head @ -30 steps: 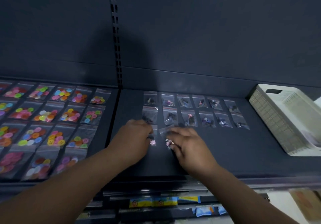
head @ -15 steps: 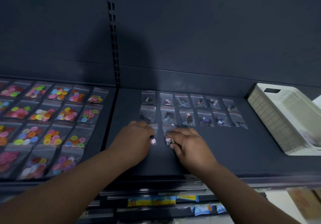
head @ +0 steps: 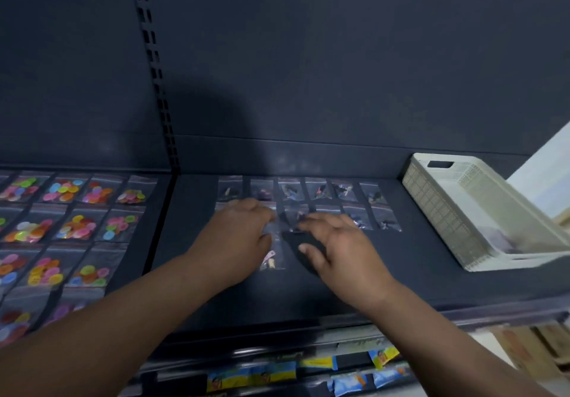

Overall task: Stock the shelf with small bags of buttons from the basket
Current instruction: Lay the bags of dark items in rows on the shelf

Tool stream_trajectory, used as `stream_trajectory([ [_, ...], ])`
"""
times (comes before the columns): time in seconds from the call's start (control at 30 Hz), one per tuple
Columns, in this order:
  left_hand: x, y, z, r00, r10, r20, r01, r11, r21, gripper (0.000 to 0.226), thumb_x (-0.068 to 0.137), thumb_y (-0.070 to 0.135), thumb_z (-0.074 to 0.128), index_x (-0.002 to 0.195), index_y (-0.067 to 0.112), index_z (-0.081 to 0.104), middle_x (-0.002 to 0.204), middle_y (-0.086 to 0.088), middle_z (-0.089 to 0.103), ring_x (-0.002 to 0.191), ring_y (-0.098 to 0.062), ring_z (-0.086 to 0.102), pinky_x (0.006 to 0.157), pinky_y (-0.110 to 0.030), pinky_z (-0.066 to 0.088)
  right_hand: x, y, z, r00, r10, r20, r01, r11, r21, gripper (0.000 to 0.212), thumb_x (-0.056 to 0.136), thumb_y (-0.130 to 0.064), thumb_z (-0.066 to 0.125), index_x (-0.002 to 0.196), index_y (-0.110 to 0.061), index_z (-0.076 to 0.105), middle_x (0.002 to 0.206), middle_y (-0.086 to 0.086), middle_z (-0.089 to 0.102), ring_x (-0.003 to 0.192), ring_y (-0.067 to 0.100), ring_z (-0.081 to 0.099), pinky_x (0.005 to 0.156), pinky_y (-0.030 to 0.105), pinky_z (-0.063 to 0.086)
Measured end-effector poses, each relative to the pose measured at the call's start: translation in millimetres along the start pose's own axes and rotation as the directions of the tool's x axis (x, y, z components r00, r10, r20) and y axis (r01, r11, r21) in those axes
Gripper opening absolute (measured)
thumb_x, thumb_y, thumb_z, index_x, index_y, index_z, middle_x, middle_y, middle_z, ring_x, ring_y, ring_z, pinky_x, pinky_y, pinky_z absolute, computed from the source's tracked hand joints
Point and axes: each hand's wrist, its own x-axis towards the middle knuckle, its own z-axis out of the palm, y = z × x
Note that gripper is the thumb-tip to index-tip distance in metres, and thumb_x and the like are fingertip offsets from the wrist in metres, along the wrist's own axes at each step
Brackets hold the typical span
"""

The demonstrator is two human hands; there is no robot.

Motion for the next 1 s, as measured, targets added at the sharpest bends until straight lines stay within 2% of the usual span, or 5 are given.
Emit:
stream_trajectory([
  [0.43, 112, 152, 59, 0.992, 0.127, 0.001, -0.127, 0.992, -0.023, 0.039, 0.088, 0.030, 0.058, 0.126, 0.024, 0.054, 0.124, 0.003, 0.053, 0.115, -0.020, 0.048, 0.100, -0.032, 0.039, -23, 165, -127, 0.986, 0.042, -0.162, -0.061, 0.992, -0.111, 0.037, 0.082, -0.031, 0.059, 0.115, -0.016, 0.065, 0.119, 0.006, 0.063, 0.110, 0.026, 0.054, 0.094, 0.016, 0.029],
  [0.53, 138, 191, 80, 0.993, 0.117, 0.012, -0.116, 0.990, -0.074, 0.042, 0.089, 0.035, 0.057, 0.130, 0.027, 0.051, 0.128, 0.005, 0.051, 0.119, -0.017, 0.046, 0.101, -0.030, 0.037, -30, 222, -156, 0.986, 0.161, -0.039, -0.165, 0.977, -0.136, 0.038, 0.088, -0.030, 0.061, 0.125, -0.019, 0.058, 0.126, 0.000, 0.058, 0.111, 0.018, 0.051, 0.092, 0.018, 0.031],
  [0.63, 159, 222, 100, 0.993, 0.101, 0.054, -0.095, 0.991, -0.098, 0.047, 0.089, 0.040, 0.056, 0.133, 0.029, 0.046, 0.132, 0.006, 0.048, 0.120, -0.015, 0.045, 0.103, -0.032, 0.037, -33, 269, -173, 0.946, 0.284, 0.159, -0.251, 0.948, -0.196, 0.046, 0.088, -0.034, 0.061, 0.132, -0.027, 0.049, 0.135, -0.005, 0.049, 0.092, 0.008, 0.049, 0.083, 0.020, 0.035],
  [0.83, 180, 253, 135, 0.977, 0.034, 0.209, -0.021, 0.998, -0.064, 0.061, 0.086, 0.048, 0.057, 0.141, 0.028, 0.038, 0.145, 0.007, 0.036, 0.132, -0.013, 0.034, 0.110, -0.032, 0.031, -29, 327, -166, 0.779, 0.429, 0.457, -0.363, 0.903, -0.229, 0.063, 0.084, -0.040, 0.064, 0.140, -0.030, 0.036, 0.144, -0.003, 0.040, 0.124, 0.019, 0.047, 0.100, 0.030, 0.039],
  [1.0, 181, 263, 143, 0.968, -0.007, 0.252, 0.009, 1.000, -0.006, 0.064, 0.086, 0.048, 0.058, 0.142, 0.026, 0.036, 0.148, 0.009, 0.028, 0.134, -0.011, 0.031, 0.106, -0.024, 0.028, -21, 348, -146, 0.685, 0.471, 0.556, -0.432, 0.877, -0.210, 0.067, 0.075, -0.048, 0.070, 0.133, -0.027, 0.043, 0.132, -0.002, 0.050, 0.114, 0.020, 0.052, 0.091, 0.029, 0.043],
])
